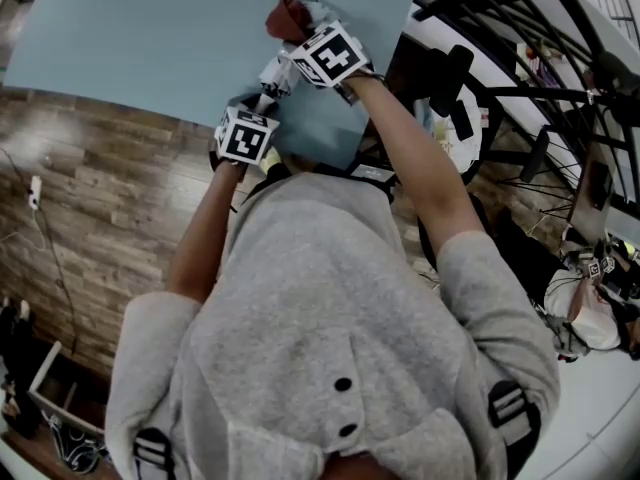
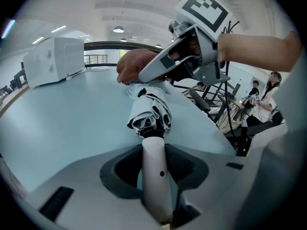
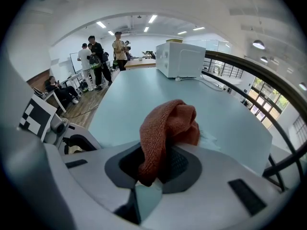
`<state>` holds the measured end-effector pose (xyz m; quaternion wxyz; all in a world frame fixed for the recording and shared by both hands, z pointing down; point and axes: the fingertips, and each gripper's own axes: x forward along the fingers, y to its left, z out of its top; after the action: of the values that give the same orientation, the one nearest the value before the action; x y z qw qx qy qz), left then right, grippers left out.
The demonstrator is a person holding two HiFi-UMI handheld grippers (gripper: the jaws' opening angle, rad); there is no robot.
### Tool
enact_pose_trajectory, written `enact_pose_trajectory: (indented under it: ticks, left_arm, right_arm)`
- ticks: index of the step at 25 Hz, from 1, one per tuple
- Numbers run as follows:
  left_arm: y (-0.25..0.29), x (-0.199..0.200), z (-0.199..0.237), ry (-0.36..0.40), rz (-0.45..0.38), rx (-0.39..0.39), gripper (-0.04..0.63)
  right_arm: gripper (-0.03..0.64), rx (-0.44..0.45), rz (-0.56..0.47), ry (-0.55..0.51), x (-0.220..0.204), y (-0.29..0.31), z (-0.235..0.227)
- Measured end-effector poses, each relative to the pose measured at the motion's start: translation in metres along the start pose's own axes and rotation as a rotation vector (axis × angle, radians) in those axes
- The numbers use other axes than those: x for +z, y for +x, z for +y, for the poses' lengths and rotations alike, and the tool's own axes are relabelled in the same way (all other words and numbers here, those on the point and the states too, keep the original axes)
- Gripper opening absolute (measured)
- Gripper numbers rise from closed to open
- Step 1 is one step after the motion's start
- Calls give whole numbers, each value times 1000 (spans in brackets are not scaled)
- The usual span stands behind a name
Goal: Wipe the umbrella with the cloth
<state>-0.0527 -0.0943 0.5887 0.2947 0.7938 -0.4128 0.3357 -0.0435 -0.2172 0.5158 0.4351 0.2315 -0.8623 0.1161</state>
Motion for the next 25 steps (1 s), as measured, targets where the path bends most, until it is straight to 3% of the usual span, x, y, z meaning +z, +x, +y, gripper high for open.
enact_pose_trajectory:
  ticks: [25]
  left_arm:
    - [1, 0, -2, -10, 0, -7, 155]
  right_arm:
    - [77, 30, 2, 2, -2, 2, 12]
